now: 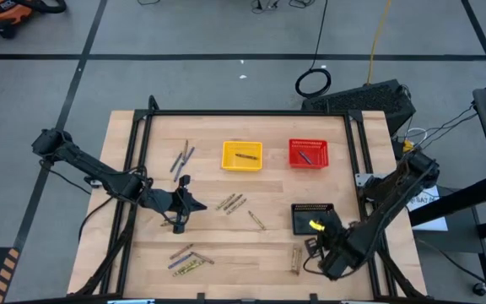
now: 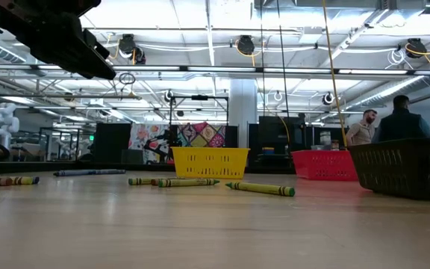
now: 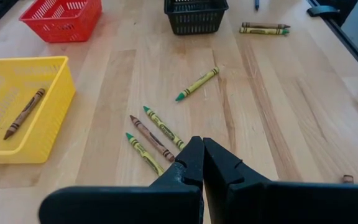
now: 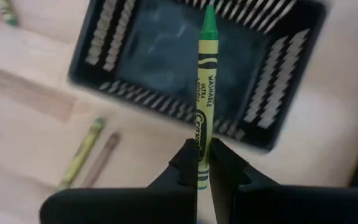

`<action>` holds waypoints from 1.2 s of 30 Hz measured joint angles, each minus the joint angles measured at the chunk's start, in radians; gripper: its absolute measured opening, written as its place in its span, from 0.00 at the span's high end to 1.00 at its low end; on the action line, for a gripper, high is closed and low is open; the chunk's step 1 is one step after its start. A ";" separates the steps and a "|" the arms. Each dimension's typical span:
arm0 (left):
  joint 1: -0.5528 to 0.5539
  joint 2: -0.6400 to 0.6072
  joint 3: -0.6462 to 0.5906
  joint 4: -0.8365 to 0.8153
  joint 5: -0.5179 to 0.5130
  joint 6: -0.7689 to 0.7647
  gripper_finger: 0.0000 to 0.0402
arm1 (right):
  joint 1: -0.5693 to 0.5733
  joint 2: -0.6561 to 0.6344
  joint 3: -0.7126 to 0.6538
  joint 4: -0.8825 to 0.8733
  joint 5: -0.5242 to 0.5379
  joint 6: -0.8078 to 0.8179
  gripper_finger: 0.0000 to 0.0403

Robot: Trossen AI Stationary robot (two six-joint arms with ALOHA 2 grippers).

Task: Sort crayons
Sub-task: Put the green crayon into the black bin

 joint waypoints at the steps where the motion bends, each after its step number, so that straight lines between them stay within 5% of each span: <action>1: 0.000 0.000 0.000 -0.004 -0.001 0.000 1.00 | -0.012 -0.005 0.000 -0.019 0.000 -0.036 1.00; 26: 0.000 0.000 0.000 -0.032 -0.005 -0.003 1.00 | -0.237 -0.012 0.000 -0.098 -0.008 -0.969 1.00; 36: 0.000 0.000 0.000 -0.034 -0.006 -0.003 1.00 | -0.249 -0.012 0.000 -0.083 -0.061 -1.122 1.00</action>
